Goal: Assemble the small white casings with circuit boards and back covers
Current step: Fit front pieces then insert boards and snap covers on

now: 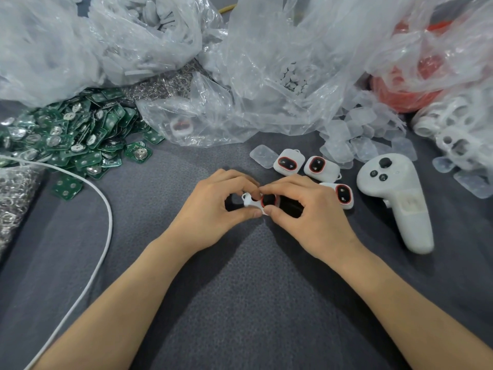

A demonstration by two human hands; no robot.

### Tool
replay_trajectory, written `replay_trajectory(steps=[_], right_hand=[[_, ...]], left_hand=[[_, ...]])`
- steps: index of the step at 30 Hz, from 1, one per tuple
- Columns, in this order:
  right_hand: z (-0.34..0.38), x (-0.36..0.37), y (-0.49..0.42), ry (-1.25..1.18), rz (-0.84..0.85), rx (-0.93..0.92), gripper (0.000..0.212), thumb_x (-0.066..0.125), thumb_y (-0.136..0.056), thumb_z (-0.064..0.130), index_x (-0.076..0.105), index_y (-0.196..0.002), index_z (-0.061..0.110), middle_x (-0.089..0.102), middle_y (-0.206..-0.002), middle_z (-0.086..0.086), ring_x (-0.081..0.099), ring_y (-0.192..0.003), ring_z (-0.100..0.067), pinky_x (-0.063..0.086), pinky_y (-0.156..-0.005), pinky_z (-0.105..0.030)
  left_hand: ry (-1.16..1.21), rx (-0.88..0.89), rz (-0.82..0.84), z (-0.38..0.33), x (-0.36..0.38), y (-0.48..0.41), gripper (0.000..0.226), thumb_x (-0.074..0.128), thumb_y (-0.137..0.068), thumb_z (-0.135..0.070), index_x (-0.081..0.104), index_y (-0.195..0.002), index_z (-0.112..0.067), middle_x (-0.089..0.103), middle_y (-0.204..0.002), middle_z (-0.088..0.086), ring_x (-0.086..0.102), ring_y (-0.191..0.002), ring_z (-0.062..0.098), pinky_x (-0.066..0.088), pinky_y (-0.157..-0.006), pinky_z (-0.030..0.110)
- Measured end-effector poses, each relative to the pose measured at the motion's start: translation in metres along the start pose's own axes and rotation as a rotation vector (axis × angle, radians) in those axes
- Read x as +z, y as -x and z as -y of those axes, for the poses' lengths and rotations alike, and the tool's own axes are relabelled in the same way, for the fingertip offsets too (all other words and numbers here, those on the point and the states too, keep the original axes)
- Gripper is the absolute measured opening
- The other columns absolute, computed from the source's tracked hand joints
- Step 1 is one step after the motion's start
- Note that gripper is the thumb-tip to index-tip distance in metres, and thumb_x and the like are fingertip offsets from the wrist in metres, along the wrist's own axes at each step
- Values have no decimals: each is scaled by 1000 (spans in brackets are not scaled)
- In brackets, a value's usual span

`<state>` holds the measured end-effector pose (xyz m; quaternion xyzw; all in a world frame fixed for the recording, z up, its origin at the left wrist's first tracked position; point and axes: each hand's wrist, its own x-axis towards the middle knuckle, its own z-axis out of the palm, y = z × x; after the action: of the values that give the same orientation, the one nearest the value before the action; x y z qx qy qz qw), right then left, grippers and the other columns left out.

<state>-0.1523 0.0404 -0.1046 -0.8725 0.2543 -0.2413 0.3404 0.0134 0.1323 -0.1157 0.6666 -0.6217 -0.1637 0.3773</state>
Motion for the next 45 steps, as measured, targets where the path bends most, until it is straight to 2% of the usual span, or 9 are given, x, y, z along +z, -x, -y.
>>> replay_trajectory(steps=[5,8,12,16,26,28,32,37,45], right_hand=[[0,-4,-1,-26,23,32,30,75,-79,11,72,-108,17,68,-104,6,59,-101,-5,42,-94,-16],[0,-6,-2,-32,52,31,30,74,-80,10,72,-108,16,68,-106,6,58,-103,-2,38,-94,-9],[-2,-13,-4,-75,134,63,31,72,-82,10,71,-111,21,66,-109,14,53,-109,5,33,-95,-5],[-7,-16,-6,-62,173,67,32,72,-82,12,70,-112,26,59,-104,26,50,-110,7,30,-94,-1],[-11,-18,-5,-35,202,30,33,73,-82,12,70,-113,23,58,-107,23,48,-111,8,30,-95,-1],[-12,-17,-4,-37,187,19,33,72,-82,12,69,-113,24,58,-109,23,49,-112,6,31,-97,-4],[-14,-14,-1,-15,143,-41,33,72,-82,10,69,-114,20,63,-114,15,55,-111,-1,39,-100,-18],[-13,-11,1,-86,71,-63,32,70,-83,6,68,-112,17,67,-110,11,61,-105,-6,48,-95,-28],[-12,-13,0,-66,76,-61,31,73,-79,3,71,-107,17,66,-109,13,58,-108,-1,43,-97,-17]], left_hand=[[-48,59,-16,-2,0,0,22,71,-76,-39,71,-89,-21,66,-102,-11,58,-96,12,45,-85,28],[-162,123,3,-1,-1,0,20,75,-78,-34,73,-91,-19,67,-103,-8,57,-88,17,48,-77,36],[-235,195,16,0,-3,1,25,65,-83,-39,75,-94,-18,69,-102,-6,58,-85,18,51,-70,41],[-261,195,22,-3,-2,2,27,63,-83,-40,75,-94,-19,69,-100,-5,58,-83,18,51,-70,41],[-287,137,64,-10,2,3,29,56,-84,-42,72,-95,-20,63,-102,0,58,-88,22,47,-78,40],[-261,126,62,-9,2,4,29,58,-84,-43,70,-95,-20,63,-102,-3,57,-89,19,46,-79,37],[-199,30,54,-9,1,3,29,64,-78,-50,56,-93,-26,59,-90,-10,49,-81,6,36,-78,14],[-220,3,55,-9,1,3,30,72,-78,-41,53,-94,-24,56,-85,-11,45,-77,5,31,-79,9],[-229,20,59,-10,1,3,28,74,-79,-37,58,-95,-21,58,-89,-7,43,-77,4,30,-80,9]])
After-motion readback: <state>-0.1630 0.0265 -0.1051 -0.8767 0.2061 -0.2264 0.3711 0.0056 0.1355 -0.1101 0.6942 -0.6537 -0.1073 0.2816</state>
